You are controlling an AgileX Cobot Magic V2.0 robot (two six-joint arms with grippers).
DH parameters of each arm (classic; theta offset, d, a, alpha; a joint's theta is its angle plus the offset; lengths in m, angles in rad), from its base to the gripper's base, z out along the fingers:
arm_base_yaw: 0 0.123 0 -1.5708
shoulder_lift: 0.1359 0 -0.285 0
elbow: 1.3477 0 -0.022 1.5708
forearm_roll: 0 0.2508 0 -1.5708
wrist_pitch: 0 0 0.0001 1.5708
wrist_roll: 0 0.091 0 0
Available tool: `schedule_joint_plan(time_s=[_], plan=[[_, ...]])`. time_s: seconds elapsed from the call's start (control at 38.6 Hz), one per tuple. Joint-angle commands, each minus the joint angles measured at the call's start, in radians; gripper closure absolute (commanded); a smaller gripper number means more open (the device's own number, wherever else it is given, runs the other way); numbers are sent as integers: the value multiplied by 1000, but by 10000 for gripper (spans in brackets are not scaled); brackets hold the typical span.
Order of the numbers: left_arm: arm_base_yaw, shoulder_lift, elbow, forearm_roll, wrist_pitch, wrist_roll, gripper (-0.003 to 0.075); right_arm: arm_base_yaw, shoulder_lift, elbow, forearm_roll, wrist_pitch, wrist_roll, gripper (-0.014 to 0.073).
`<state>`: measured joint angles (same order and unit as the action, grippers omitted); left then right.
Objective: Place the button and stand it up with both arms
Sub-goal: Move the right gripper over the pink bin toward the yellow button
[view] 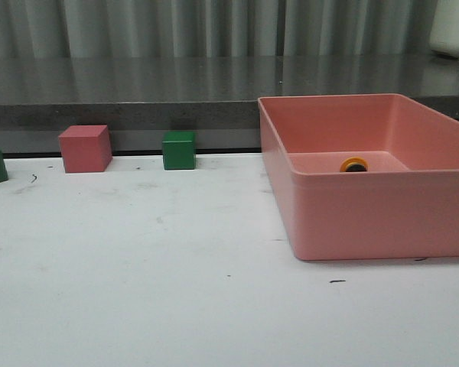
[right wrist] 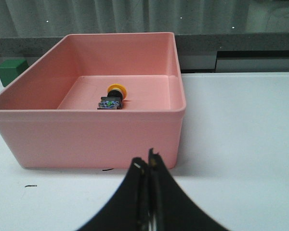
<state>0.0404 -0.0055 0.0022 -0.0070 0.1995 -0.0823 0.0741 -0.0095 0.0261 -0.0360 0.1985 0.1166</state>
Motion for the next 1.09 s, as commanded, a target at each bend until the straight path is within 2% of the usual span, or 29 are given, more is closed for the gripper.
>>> schedule_joint_plan(time_s=[0.0,1.06], plan=[[0,-23,9,-8,-86,-10,741,-7,-18,-3,3,-84,-5,664],[0,-23,9,-8,-90,-10,740,-7,-18,-3,3,-93,-5,664]])
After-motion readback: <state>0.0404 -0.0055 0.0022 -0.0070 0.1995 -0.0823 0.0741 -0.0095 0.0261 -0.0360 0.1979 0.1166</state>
